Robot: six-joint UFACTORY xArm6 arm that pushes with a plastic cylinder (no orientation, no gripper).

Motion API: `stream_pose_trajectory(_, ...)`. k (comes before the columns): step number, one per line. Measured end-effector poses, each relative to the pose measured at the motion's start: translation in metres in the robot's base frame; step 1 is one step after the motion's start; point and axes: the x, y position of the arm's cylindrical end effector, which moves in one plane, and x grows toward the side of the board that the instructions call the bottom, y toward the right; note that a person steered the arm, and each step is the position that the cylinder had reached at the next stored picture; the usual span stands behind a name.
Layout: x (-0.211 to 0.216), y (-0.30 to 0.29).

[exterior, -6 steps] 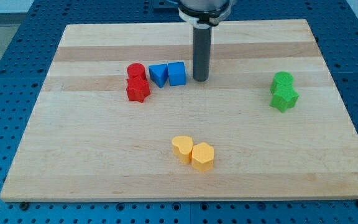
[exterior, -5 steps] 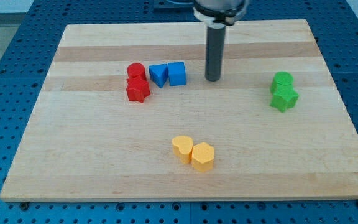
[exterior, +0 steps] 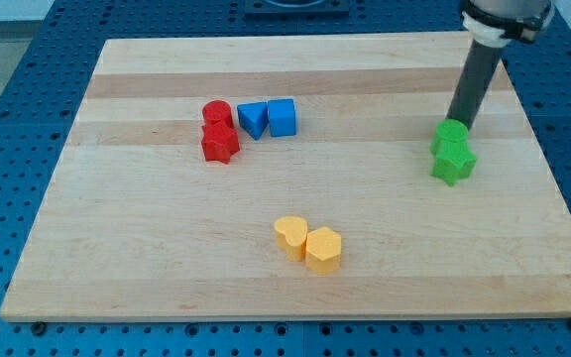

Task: Push the green circle closer to the blue cube

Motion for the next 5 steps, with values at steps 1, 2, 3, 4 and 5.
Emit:
stream_pose_trajectory(1, 0.011, 0.0)
stream_pose_trajectory(2, 0.016, 0.011)
stream_pose_trajectory(3, 0.033, 0.012)
stream_pose_trajectory(4, 0.036, -0.002)
stream_pose_trajectory(5, 0.034, -0.035)
